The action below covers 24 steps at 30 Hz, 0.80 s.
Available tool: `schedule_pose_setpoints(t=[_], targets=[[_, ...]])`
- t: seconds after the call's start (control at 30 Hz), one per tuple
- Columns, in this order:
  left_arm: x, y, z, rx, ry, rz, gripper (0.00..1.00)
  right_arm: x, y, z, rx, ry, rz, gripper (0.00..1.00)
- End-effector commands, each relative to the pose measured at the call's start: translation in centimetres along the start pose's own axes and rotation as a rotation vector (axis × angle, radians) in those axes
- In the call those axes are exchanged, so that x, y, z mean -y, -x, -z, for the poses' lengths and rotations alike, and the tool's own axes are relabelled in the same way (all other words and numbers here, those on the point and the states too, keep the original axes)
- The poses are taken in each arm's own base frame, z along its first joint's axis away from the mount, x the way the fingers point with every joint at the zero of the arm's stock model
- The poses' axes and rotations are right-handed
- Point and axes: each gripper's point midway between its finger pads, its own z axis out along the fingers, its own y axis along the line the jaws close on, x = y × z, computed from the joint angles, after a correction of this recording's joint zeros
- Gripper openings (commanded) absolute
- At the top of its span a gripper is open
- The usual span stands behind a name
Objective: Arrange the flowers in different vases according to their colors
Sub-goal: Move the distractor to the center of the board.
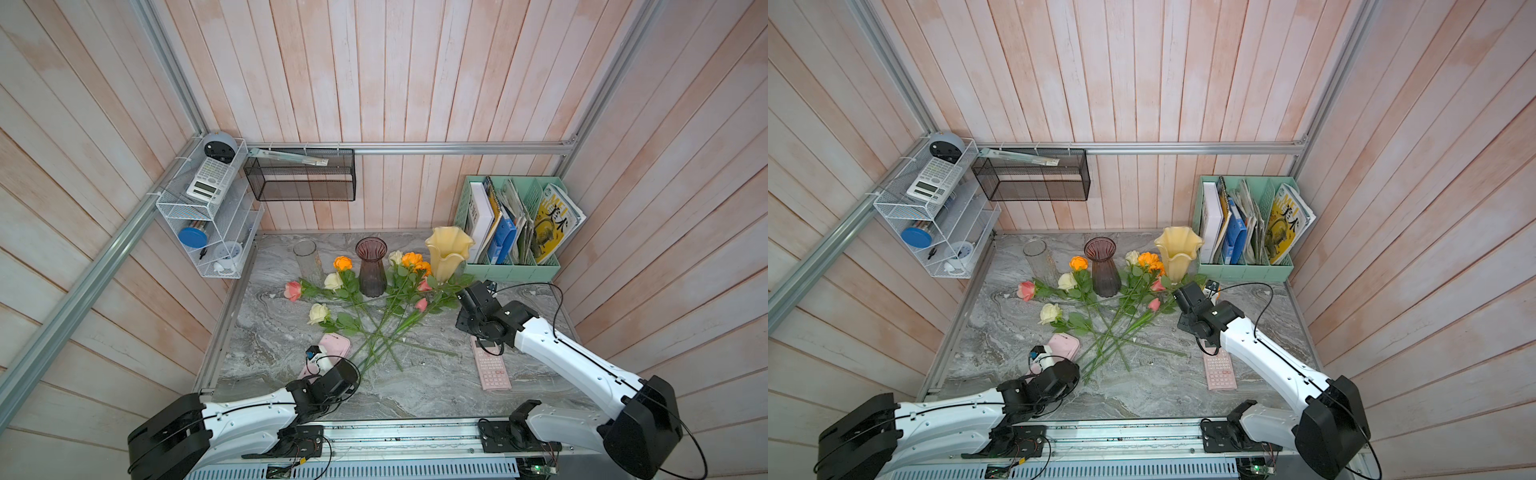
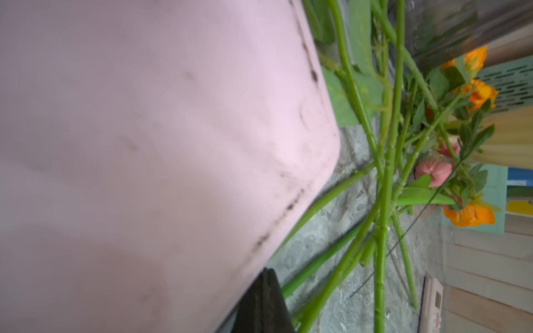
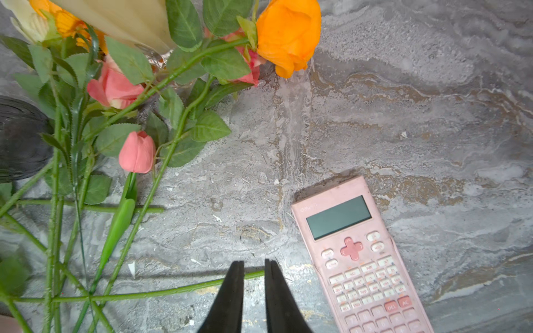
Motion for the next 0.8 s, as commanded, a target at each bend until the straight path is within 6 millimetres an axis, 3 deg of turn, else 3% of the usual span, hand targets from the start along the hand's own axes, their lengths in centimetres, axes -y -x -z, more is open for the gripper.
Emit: schedule_pose_setpoints(t=[0.0, 0.1, 0.23, 0.5, 0.53, 0.63, 0.77], targets=[[-5.2, 3.1, 2.1, 0.134, 0.174, 0.02, 0.0, -0.3, 0.4, 1.2, 0.006, 0.011, 0.043, 0.21], [-7.0, 6.7, 4.8, 0.278, 0.212, 0.078, 0.0, -1.0, 0.2, 1.1, -0.003, 0.031, 0.054, 0.2], [-7.5, 8.1, 4.6, 0.315, 0.191, 0.155, 0.0, -2.5, -0.4, 0.1, -0.036, 0.056, 0.085, 0.21], [-9.0, 13.1, 6.2, 0.457, 0.441, 0.154, 0.0, -5.2, -0.9, -0.2, -0.063, 0.102, 0.129, 0.21], [-8.8, 13.6, 6.4, 0.463, 0.448, 0.16, 0.0, -5.1, -0.8, -0.1, -0.061, 0.101, 0.132, 0.21], [-5.5, 14.8, 7.1, 0.45, 0.351, 0.118, 0.0, -4.9, -0.9, 0.3, -0.057, 0.101, 0.147, 0.21], [-1.7, 15.2, 9.3, 0.435, 0.224, 0.067, 0.04, -4.5, -1.3, 0.2, -0.057, 0.107, 0.146, 0.21]])
